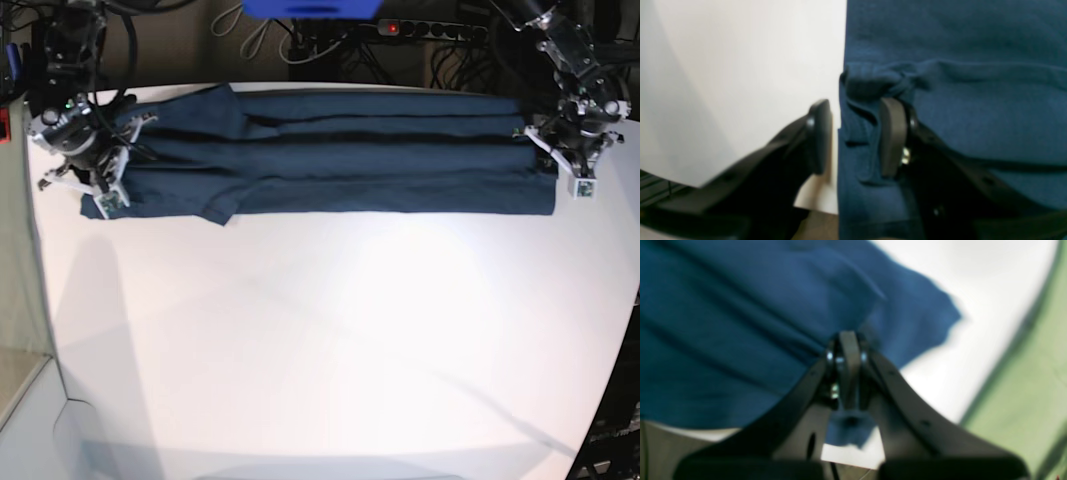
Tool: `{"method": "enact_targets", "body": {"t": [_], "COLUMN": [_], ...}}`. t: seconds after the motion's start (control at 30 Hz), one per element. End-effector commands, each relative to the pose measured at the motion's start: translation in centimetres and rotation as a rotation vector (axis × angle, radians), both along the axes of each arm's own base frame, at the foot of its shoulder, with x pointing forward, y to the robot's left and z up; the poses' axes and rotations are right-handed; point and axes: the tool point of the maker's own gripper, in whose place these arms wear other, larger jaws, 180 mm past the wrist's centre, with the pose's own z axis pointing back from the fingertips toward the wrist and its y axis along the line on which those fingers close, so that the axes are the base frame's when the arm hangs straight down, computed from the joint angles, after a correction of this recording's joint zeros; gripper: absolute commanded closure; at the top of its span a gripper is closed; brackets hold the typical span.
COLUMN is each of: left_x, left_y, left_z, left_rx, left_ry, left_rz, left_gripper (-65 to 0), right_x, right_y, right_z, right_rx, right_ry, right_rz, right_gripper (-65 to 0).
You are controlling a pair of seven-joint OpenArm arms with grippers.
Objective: Layout the t-shirt on the table in an organized manner, then fold the t-shirt properly
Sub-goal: 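Adjust the folded strip's ends with both grippers, tucking the sleeve in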
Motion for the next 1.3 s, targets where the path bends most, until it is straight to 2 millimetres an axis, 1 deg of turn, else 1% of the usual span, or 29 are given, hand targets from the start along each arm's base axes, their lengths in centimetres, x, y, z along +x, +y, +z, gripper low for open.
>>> {"method": "enact_targets", "body": {"t": [0.0, 0.1, 0.13, 0.23, 0.3, 0.33, 0.4, 0.47, 0.5, 0.53, 0.57, 0.6, 0.67, 0.73, 0.77, 0.8, 0.87, 0.97, 1.03, 1.13, 1.2, 1.27], "left_x": [-0.5, -0.5, -0.5, -0.5, -0.5, -0.5, -0.4, -0.4, -0.4, -0.4, -0.4, -0.4, -0.4, -0.4, -0.4, -0.4, -0.4, -0.4, -0.4, -0.4, -0.5, -0.7], "left_y": [0.6, 0.6, 0.6, 0.6, 0.5, 0.5, 0.4, 0.4, 0.4, 0.4, 0.4, 0.4, 0.3, 0.3, 0.3, 0.1, -0.1, -0.2, -0.2, -0.2, -0.1, 0.5], "left_z": [0.0, 0.0, 0.0, 0.0, 0.0, 0.1, 0.2, 0.2, 0.2, 0.2, 0.2, 0.2, 0.1, 0.1, 0.1, 0.0, -0.1, -0.1, -0.1, -0.1, -0.1, 0.1], "left_rx": [0.022, 0.022, 0.022, 0.023, 0.022, 0.022, 0.022, 0.022, 0.022, 0.022, 0.022, 0.022, 0.02, 0.02, 0.02, 0.014, 0.01, 0.008, 0.007, 0.007, 0.007, 0.009], "left_ry": [0.032, 0.032, 0.032, 0.029, 0.029, 0.026, 0.023, 0.023, 0.023, 0.023, 0.023, 0.023, 0.025, 0.025, 0.023, 0.023, 0.023, 0.023, 0.023, 0.023, 0.023, 0.017], "left_rz": [0.005, 0.005, 0.005, 0.005, 0.005, 0.005, 0.005, 0.005, 0.005, 0.005, 0.005, 0.005, 0.005, 0.005, 0.005, 0.006, 0.006, 0.006, 0.007, 0.007, 0.011, 0.033], "left_gripper": [-23.8, -23.8, -23.8, -23.8, -23.8, -23.8, -23.8, -23.8, -23.8, -23.8, -23.8, -23.8, -23.8, -23.8, -23.8, -23.8, -23.8, -23.8, -23.8, -23.8, -23.8, -23.8], "right_x": [0.7, 0.6, 0.5, 0.0, -0.6, -0.6, -0.4, 0.0, 0.2, 0.3, 0.5, 0.6, 1.4, 1.7, 1.8, 1.8, 1.9, 2.6, 2.3, 1.6, 1.8, 1.4], "right_y": [-0.7, -1.9, -2.8, -3.6, -3.5, -3.4, -3.2, -2.2, -1.8, -1.5, -1.4, -1.5, -1.5, -1.3, -1.2, -0.8, 0.7, 2.3, 2.5, 2.6, 2.7, 2.9], "right_z": [1.2, 1.6, 1.8, 1.4, 1.0, 1.1, 1.8, 2.7, 3.5, 4.0, 4.6, 4.9, 5.4, 4.9, 4.5, 4.1, 3.0, 2.2, 1.0, -1.7, -2.7, -3.7], "right_rx": [-0.014, -0.03, -0.048, -0.054, -0.053, -0.054, -0.061, -0.052, -0.053, -0.056, -0.066, -0.077, -0.073, -0.055, -0.043, -0.027, 0.007, 0.028, 0.043, 0.076, 0.107, 0.131], "right_ry": [-0.047, -0.056, -0.058, -0.037, -0.021, -0.024, -0.041, -0.077, -0.1, -0.114, -0.123, -0.121, -0.128, -0.114, -0.109, -0.102, -0.077, -0.06, -0.025, 0.046, 0.046, 0.059], "right_rz": [-0.002, -0.032, -0.043, -0.05, -0.05, -0.048, -0.045, -0.044, -0.039, -0.037, -0.038, -0.045, -0.066, -0.082, -0.085, -0.088, -0.067, -0.025, -0.025, -0.032, -0.036, -0.034], "right_gripper": [-0.1, -0.1, -0.1, -0.1, -0.2, -0.3, -0.5, -0.6, -0.7, -1.8, -4.2, -7.5, -15.2, -21.0, -21.9, -21.7, -20.1, -17.8, -17.4, -17.4, -17.4, -17.3]}}
